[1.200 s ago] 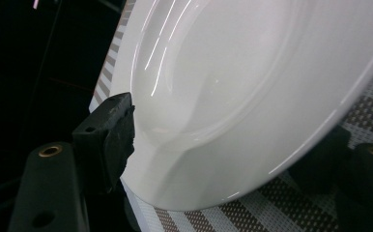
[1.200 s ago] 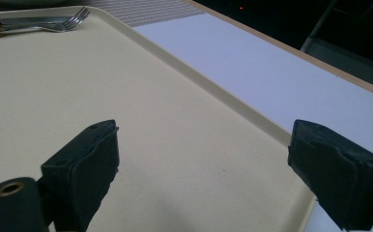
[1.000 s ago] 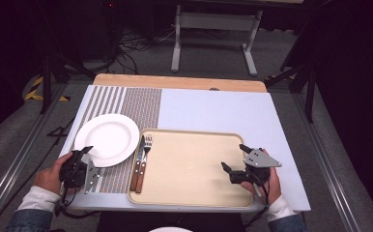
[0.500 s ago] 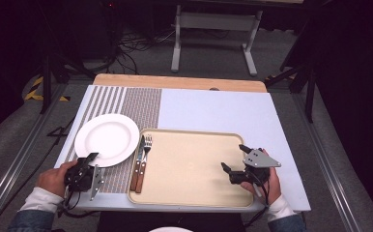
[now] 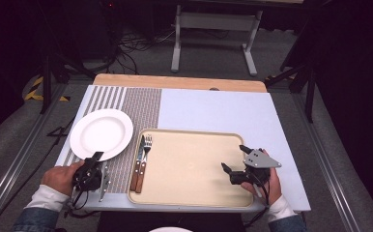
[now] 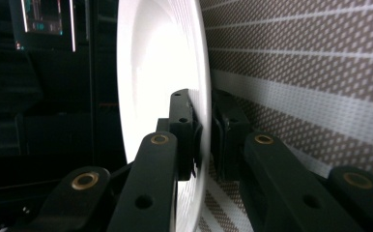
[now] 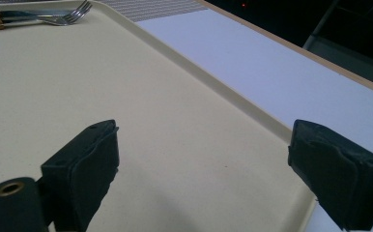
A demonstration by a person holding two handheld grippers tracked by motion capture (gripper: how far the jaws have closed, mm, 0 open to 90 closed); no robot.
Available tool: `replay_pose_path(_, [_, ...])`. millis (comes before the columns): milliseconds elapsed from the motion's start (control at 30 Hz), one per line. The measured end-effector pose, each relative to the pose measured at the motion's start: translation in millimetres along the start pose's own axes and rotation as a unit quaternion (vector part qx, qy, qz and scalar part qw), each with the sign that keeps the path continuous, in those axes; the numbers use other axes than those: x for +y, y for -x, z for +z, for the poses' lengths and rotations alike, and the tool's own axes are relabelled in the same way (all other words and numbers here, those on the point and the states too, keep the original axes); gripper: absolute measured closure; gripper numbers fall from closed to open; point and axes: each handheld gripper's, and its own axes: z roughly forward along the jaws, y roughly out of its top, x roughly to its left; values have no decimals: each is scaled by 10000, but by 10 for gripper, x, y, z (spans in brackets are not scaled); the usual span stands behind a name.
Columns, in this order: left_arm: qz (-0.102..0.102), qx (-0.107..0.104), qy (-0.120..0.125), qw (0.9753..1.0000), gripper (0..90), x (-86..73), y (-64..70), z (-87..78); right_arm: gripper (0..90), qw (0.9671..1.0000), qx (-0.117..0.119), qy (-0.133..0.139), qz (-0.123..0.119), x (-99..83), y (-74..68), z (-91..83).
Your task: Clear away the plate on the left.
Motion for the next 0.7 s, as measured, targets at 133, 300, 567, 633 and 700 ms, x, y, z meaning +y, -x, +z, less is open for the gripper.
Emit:
replay_pose_path(133, [-86, 76, -66, 9999, 803, -10, -35, -9, 116, 10000, -9, 1, 9, 1, 2, 2])
replay_pose_path(300, [-224, 263, -110, 9993, 806, 8, -102, -48, 116, 10000, -18, 8, 7, 2, 3, 0])
replay_pose_path(567, [-347, 392, -26, 9986, 808, 76, -181, -103, 116, 10000, -67, 56, 22, 4, 11, -10])
replay_pose_path(633, [-321, 413, -7, 9986, 808, 100, -196, -107, 117, 10000, -76, 60, 20, 5, 12, -12])
replay_pose_path(700, [-318, 435, 22, 9985, 808, 127, -224, -112, 116, 9999, -92, 67, 21, 6, 14, -15])
